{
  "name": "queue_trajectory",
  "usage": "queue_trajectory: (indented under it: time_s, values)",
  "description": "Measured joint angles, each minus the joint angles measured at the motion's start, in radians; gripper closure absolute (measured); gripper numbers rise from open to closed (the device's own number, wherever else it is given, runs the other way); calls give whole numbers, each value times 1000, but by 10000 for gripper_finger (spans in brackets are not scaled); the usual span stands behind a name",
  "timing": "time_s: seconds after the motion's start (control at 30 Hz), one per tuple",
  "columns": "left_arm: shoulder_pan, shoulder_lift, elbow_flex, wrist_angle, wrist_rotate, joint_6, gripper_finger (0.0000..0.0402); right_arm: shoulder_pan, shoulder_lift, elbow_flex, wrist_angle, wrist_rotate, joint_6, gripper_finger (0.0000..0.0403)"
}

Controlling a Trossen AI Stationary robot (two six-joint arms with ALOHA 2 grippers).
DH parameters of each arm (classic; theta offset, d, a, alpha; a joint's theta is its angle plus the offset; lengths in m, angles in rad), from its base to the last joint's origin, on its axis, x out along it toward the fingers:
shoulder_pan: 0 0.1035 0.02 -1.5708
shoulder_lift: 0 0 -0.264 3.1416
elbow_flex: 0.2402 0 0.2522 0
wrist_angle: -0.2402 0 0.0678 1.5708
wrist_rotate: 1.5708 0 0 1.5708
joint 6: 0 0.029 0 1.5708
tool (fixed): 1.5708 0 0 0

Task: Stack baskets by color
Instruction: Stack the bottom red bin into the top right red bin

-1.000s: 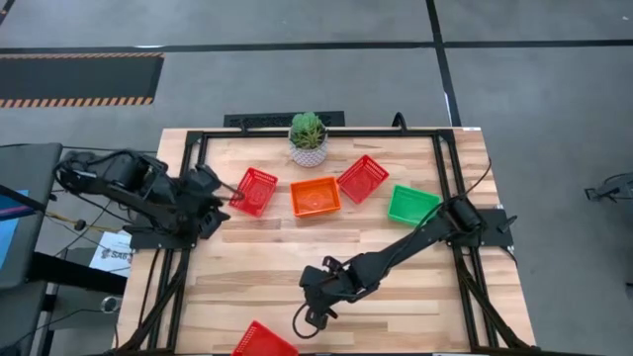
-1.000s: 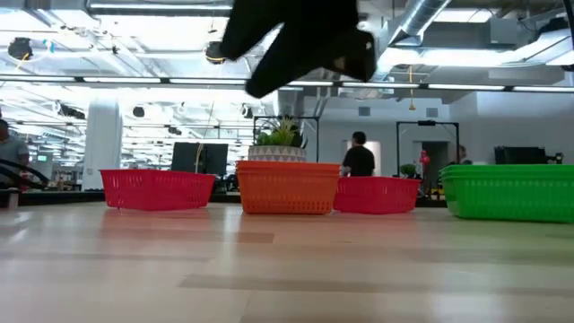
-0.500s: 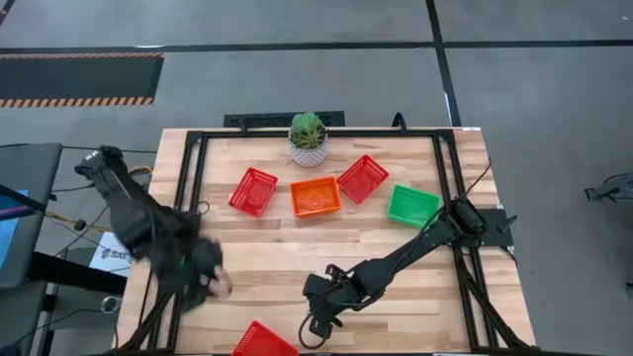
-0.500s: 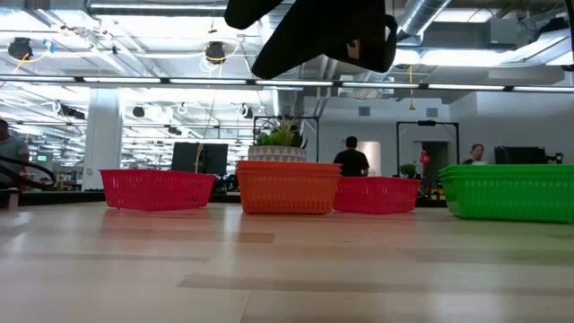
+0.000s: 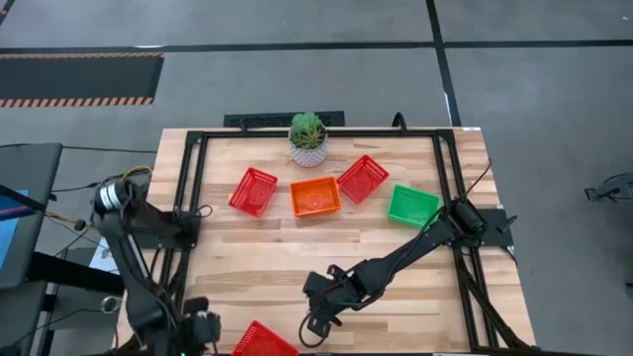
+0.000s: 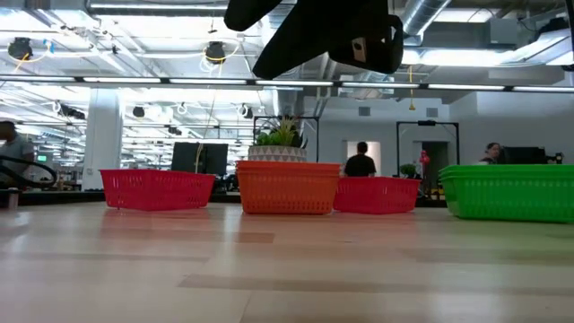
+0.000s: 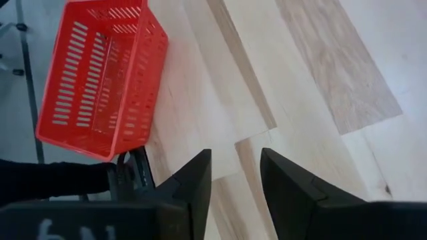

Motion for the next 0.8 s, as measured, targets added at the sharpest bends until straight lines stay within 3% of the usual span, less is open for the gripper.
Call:
queue_trajectory:
  time_s: [0.13, 0.43, 0.6, 0.8]
  values:
    - [-24, 102, 0, 155, 4, -55, 394, 3, 0, 0, 0, -20, -11, 257]
    - [-1, 277, 1, 597, 16, -238, 400, 20, 0, 0, 4, -36, -50, 266]
    - [53, 361, 1, 708, 24, -289, 401, 38, 0, 0, 2, -52, -103, 267]
    - [135, 419, 1, 702, -28, -283, 401, 56, -6, 0, -12, -55, -107, 267]
